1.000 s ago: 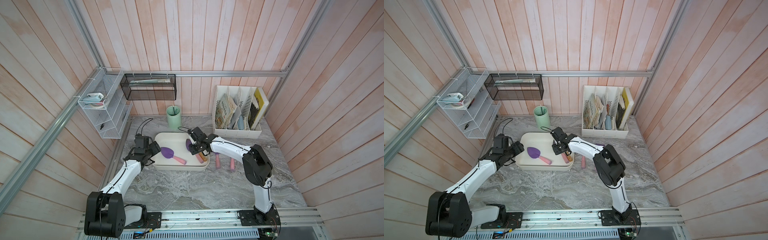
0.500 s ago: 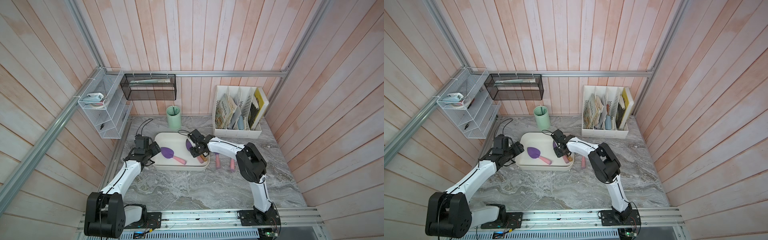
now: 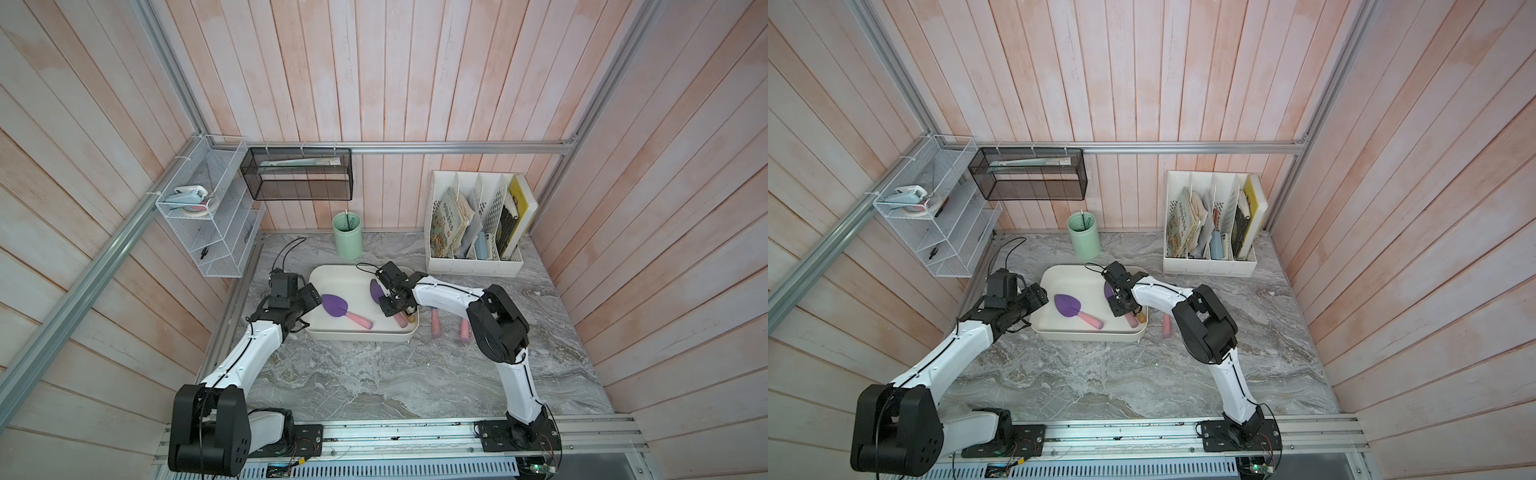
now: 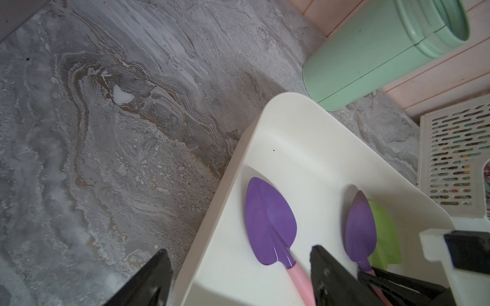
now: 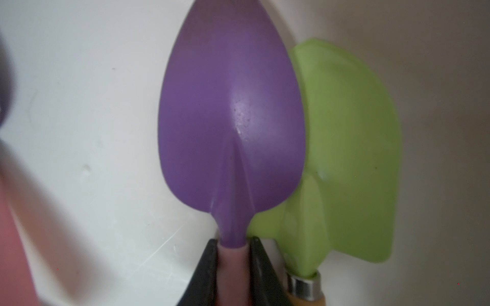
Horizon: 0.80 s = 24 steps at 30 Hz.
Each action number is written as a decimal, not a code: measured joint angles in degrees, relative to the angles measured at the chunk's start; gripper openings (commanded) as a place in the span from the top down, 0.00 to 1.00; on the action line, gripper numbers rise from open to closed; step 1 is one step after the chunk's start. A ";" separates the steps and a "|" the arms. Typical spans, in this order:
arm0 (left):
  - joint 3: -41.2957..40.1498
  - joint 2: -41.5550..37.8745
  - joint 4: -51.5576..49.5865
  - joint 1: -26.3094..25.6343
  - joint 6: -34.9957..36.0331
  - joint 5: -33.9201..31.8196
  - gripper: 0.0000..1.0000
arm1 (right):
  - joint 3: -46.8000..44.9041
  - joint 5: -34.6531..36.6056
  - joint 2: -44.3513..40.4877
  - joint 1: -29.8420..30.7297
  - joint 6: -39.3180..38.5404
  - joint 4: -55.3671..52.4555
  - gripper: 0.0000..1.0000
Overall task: Take the shovel out of the storage box
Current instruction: Pick up the shovel from the storage box, then place the shovel at the center of the board.
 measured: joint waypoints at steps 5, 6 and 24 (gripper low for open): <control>0.00 0.00 0.00 0.00 0.00 0.00 0.15 | 1.62 1.20 0.00 -0.02 0.76 -1.03 0.92; 0.00 0.00 0.00 0.00 0.00 0.00 0.15 | 2.54 1.55 -0.02 -0.02 0.81 -1.49 0.92; 0.00 3.91 1.90 0.00 0.02 1.16 0.15 | -21.81 5.90 -39.89 -29.62 9.44 -0.07 0.90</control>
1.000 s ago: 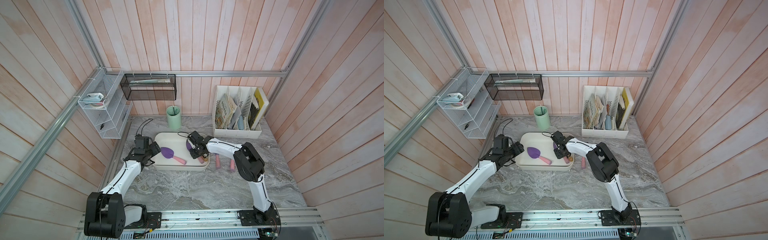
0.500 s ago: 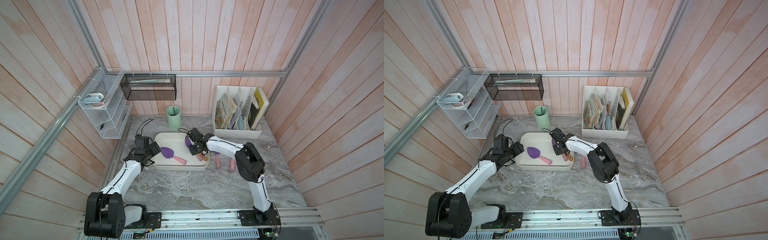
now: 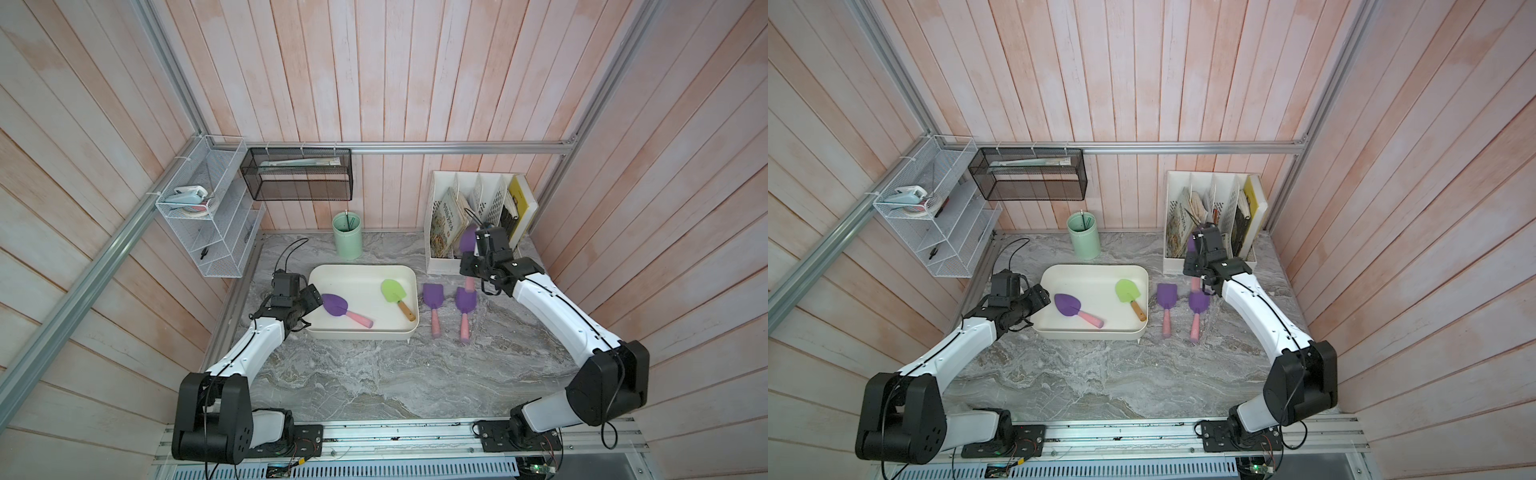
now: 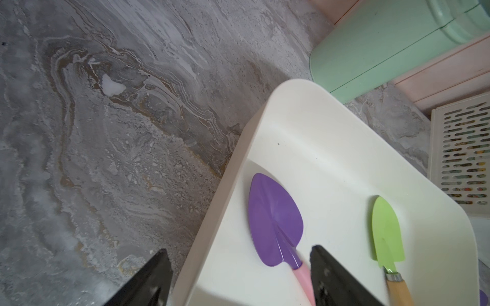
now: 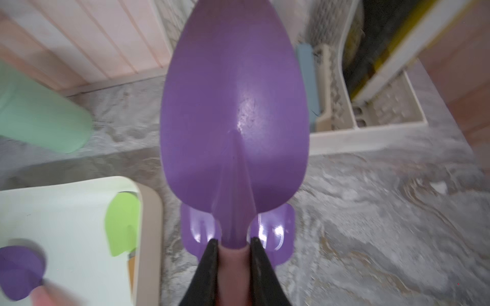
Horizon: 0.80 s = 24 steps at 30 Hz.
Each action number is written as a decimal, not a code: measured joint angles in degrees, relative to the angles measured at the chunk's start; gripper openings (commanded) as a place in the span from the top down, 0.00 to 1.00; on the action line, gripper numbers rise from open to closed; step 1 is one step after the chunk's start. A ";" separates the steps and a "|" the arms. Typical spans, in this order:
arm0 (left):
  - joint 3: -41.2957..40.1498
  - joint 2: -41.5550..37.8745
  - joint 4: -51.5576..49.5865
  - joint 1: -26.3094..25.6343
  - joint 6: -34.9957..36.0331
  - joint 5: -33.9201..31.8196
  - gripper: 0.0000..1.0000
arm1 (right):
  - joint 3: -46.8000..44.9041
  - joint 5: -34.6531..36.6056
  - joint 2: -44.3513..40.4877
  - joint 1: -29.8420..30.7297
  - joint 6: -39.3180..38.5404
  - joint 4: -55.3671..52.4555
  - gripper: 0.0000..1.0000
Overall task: Take the shovel out of the storage box
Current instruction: Place the shovel at the center of the board, then move the storage box to the center of the board.
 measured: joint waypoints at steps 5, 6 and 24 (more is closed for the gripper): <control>0.46 2.51 0.46 -0.13 -0.02 1.11 0.15 | -13.03 -1.49 -2.82 -11.74 1.27 -3.28 0.90; 0.68 2.93 0.48 -0.20 0.00 1.33 0.15 | -14.71 -2.03 -3.37 -12.83 1.57 -3.74 0.90; 1.75 5.33 1.55 -1.03 -0.61 2.29 0.17 | -24.04 -7.41 4.52 -13.42 3.34 4.46 0.65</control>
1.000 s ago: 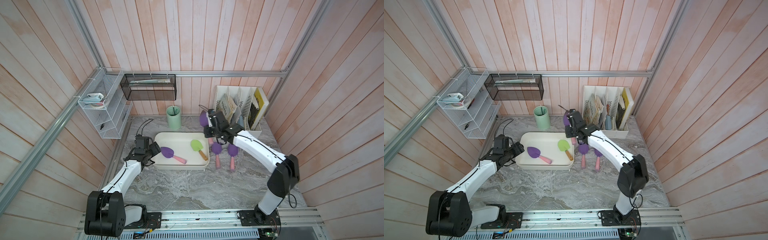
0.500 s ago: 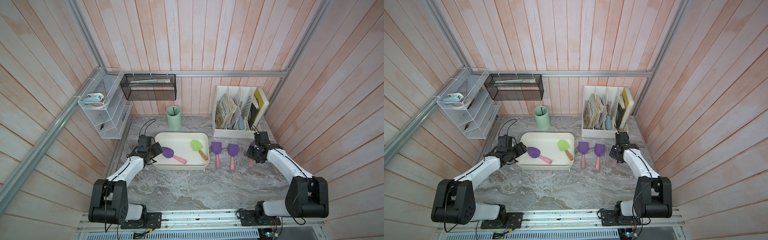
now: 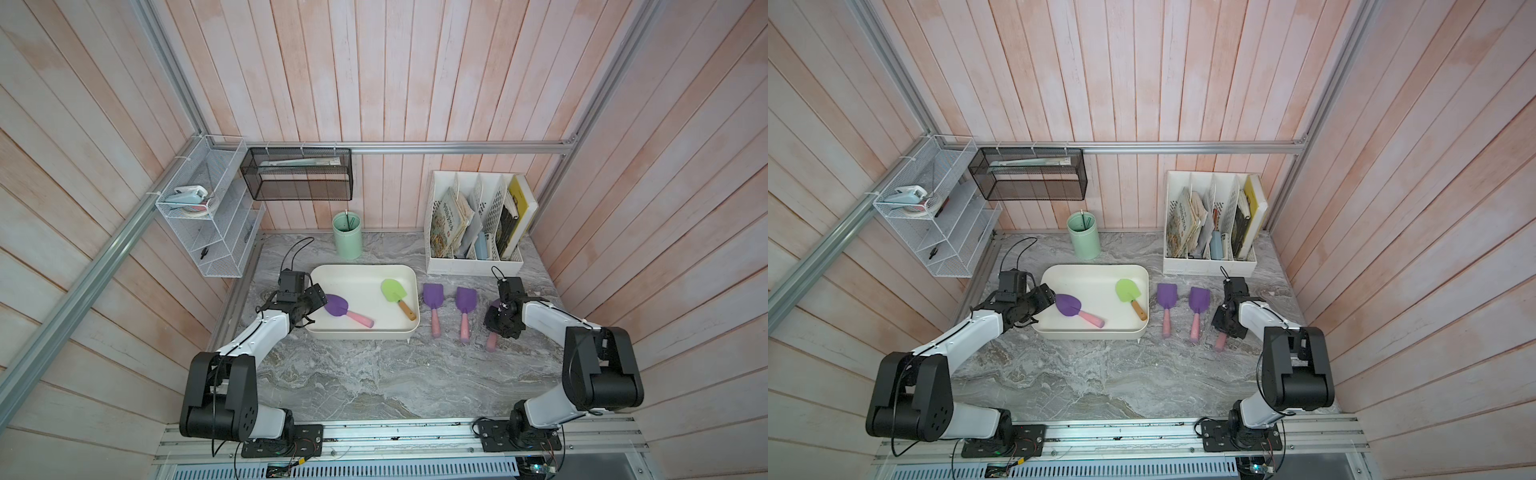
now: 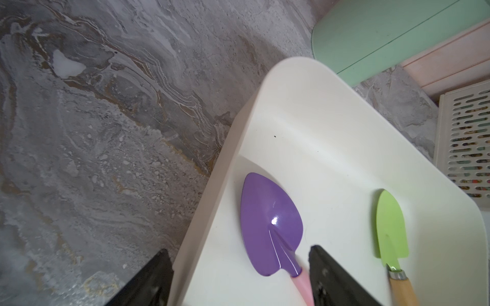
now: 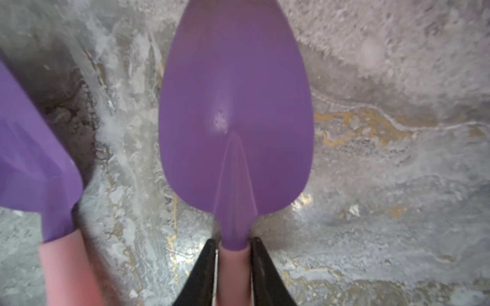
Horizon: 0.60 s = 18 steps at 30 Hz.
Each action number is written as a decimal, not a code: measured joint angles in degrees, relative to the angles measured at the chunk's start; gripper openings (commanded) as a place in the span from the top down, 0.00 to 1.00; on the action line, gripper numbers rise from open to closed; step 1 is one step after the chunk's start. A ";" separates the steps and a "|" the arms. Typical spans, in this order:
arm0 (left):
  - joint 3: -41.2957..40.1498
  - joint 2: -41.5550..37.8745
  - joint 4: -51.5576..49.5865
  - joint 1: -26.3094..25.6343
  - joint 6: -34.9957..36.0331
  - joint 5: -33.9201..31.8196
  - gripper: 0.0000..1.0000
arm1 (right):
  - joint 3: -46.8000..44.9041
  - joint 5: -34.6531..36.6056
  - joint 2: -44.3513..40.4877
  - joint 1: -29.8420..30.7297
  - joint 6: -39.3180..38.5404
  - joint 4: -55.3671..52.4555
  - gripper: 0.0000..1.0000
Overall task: Take the shovel out of the storage box
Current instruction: Move the storage box to the center of the board.
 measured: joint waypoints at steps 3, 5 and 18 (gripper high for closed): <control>1.18 0.52 -0.96 -1.49 0.11 -0.44 0.17 | -0.02 0.46 0.00 0.02 0.13 0.26 0.58; 2.36 1.09 -1.05 -2.95 0.26 -0.37 0.17 | 0.00 1.05 -0.04 0.02 0.28 0.15 0.57; 3.37 1.73 1.27 -5.57 -0.39 3.13 0.17 | 16.74 7.52 -9.40 14.08 0.50 -1.29 0.53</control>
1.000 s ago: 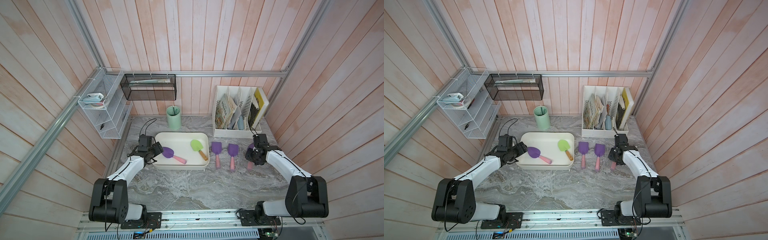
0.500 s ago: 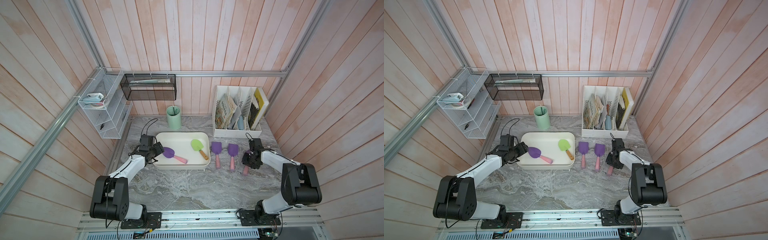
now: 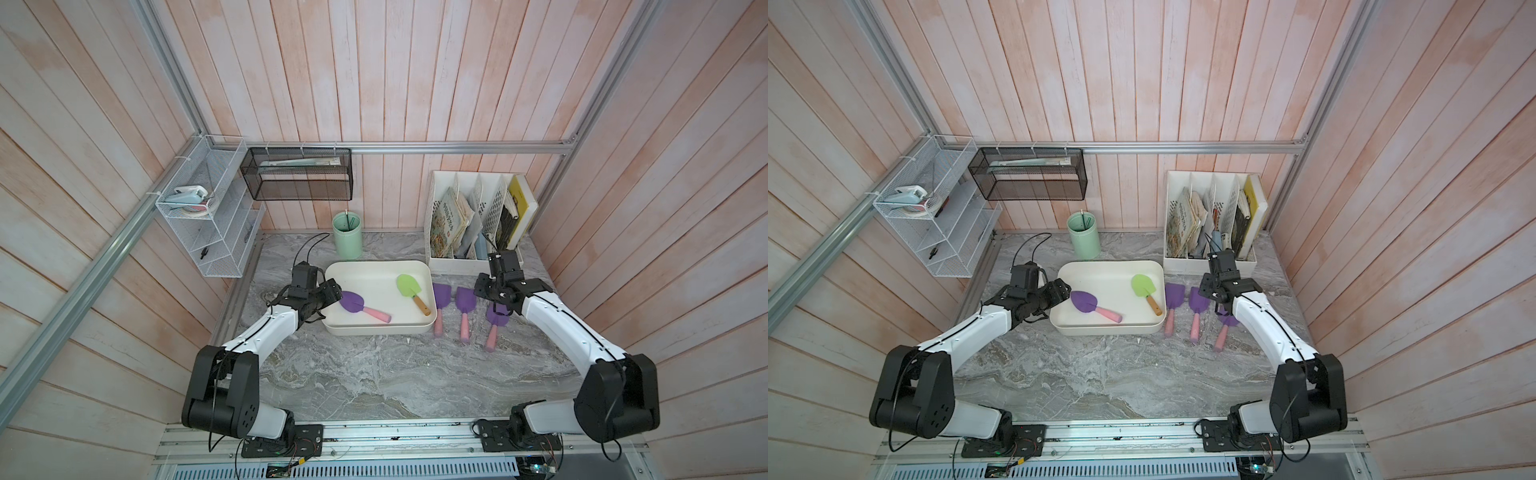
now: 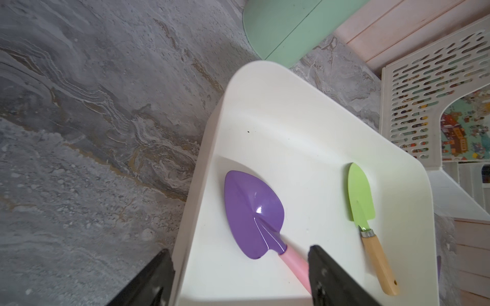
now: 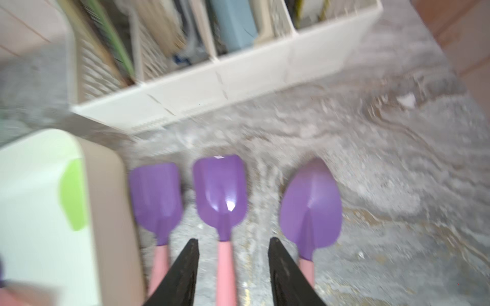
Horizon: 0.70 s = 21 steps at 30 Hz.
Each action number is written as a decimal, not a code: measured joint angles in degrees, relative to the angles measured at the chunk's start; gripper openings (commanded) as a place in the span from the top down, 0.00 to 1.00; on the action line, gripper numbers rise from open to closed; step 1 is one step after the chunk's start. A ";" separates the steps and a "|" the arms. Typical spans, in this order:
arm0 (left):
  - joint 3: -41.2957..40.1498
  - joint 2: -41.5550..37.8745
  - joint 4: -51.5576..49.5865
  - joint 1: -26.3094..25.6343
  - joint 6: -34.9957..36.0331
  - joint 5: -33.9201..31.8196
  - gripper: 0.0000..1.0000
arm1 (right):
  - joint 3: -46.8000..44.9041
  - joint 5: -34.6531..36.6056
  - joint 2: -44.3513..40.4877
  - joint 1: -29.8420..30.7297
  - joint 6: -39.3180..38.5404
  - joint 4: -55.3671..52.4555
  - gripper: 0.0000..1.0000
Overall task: Take the shovel out of the storage box
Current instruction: Move the storage box to the center of the board, then pick up the shovel from the storage box.
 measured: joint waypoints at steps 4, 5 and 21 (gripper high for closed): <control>-0.26 -1.18 -1.25 0.00 -0.02 -2.23 0.17 | 7.52 -3.43 2.75 5.27 -2.03 1.68 0.53; -0.52 -2.01 -1.36 0.15 -0.02 -2.67 0.17 | 9.81 -4.50 4.55 6.47 -2.71 1.84 0.53; -5.66 -9.44 -1.38 6.29 -1.33 -3.61 0.17 | 29.75 -2.75 38.53 20.59 -14.10 -9.51 0.53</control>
